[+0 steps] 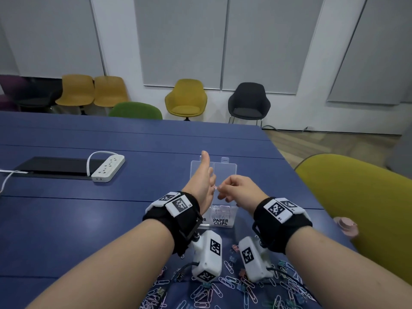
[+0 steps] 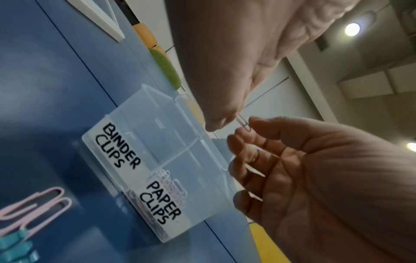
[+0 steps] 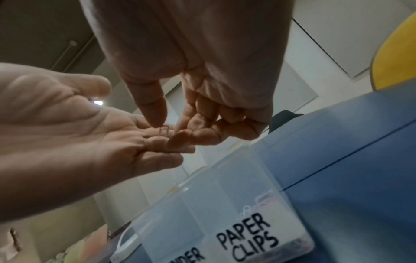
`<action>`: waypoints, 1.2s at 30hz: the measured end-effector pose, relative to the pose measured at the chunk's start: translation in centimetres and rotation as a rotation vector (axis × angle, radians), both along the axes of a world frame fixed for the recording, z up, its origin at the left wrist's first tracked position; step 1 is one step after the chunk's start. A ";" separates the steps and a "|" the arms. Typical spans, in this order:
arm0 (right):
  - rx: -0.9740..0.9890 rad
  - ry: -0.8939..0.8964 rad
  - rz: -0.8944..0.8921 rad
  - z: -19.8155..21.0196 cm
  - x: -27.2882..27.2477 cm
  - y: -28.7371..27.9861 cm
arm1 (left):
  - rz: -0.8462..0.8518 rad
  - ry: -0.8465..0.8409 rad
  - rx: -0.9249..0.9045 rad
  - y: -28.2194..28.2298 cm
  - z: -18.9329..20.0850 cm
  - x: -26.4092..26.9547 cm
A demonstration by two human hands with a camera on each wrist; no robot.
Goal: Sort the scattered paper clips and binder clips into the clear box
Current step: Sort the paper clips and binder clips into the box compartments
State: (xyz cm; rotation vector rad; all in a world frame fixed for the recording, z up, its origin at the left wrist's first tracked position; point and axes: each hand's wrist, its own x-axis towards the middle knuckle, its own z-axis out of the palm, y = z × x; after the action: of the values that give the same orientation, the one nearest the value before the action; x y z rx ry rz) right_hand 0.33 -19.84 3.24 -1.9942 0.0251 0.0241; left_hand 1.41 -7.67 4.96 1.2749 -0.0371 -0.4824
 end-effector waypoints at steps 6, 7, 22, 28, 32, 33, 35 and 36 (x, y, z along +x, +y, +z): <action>0.013 -0.073 -0.061 0.2 -0.2 0.0 | -0.031 -0.038 0.069 -0.1 -0.1 -0.7; -0.034 -0.079 -0.091 0.1 -0.1 -0.1 | -0.036 -0.042 0.094 0.1 0.0 -0.9; -0.625 -0.271 0.037 -0.7 -4.2 1.5 | -0.272 -0.492 1.180 14.1 -1.1 -5.9; -0.912 -0.052 0.416 -2.4 -6.5 6.8 | -0.388 -0.411 1.499 18.0 -2.3 -8.8; -1.072 0.109 0.421 -3.5 -5.8 10.2 | -0.396 -0.389 1.617 17.8 -3.4 -9.7; -1.084 0.127 0.393 -3.6 -5.4 10.8 | -0.389 -0.398 1.622 17.6 -3.7 -9.6; -1.093 0.149 0.398 -3.6 -4.9 11.9 | -0.401 -0.417 1.621 17.4 -4.3 -9.5; -1.098 0.158 0.406 -3.6 -4.8 12.5 | -0.419 -0.415 1.630 17.2 -4.6 -9.5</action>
State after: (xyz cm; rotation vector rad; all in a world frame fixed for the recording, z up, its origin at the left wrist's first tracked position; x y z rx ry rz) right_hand -4.49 -7.38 -0.35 -3.0521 -0.3306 0.5271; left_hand -8.04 9.52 0.33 2.9963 -0.3121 -0.5900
